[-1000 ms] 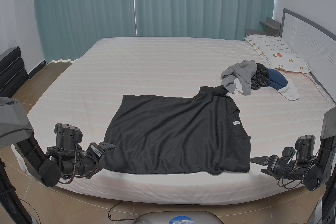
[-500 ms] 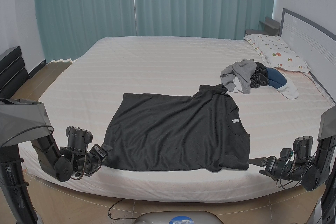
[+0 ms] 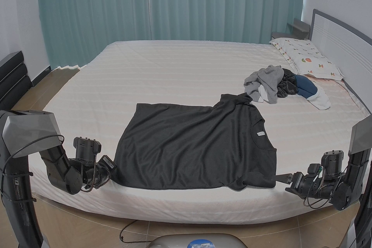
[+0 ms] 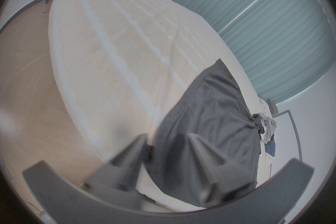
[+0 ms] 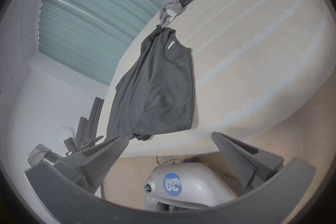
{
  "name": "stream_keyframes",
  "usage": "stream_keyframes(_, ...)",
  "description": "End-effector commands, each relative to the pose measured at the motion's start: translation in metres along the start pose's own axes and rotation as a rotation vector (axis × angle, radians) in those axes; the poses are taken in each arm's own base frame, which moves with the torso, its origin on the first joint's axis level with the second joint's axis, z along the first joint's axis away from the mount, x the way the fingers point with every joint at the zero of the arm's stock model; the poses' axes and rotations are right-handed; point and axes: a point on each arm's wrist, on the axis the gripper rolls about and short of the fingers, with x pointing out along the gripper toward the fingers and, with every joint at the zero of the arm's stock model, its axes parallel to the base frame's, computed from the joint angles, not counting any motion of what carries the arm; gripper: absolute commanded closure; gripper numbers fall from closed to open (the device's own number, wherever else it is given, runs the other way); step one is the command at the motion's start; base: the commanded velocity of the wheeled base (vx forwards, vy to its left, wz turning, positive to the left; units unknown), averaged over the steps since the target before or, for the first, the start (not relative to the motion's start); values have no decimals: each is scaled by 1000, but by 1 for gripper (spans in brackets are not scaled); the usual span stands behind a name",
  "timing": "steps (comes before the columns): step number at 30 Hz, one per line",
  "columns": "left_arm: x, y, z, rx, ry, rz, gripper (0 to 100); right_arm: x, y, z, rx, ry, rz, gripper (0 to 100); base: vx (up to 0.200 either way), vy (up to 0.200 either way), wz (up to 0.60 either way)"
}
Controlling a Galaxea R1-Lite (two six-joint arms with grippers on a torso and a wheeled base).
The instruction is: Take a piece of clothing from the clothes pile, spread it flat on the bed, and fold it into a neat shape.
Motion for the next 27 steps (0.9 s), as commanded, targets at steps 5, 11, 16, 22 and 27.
stream_keyframes(5, -10, 0, 7, -16, -18, -21, 100, 42, -1, 2, -32, -49, -71, 0, 0, 0, 0)
stream_keyframes(11, -17, -3, 9, -21, -30, -33, 100, 62, 4, 17, -56, -117, -70, 0, 0, 0, 0)
stream_keyframes(16, -18, -4, 10, -23, -32, -37, 100, 82, 0, 18, -39, -67, -104, 100, 0, 0, 0)
stream_keyframes(22, -18, -4, 10, -25, -35, -35, 100, 87, 5, 39, -39, -147, -96, 100, 0, 0, 0)
stream_keyframes(27, -17, -6, 13, -34, -55, -49, 100, 75, 20, 66, -51, -245, -45, 100, 0, 0, 0)
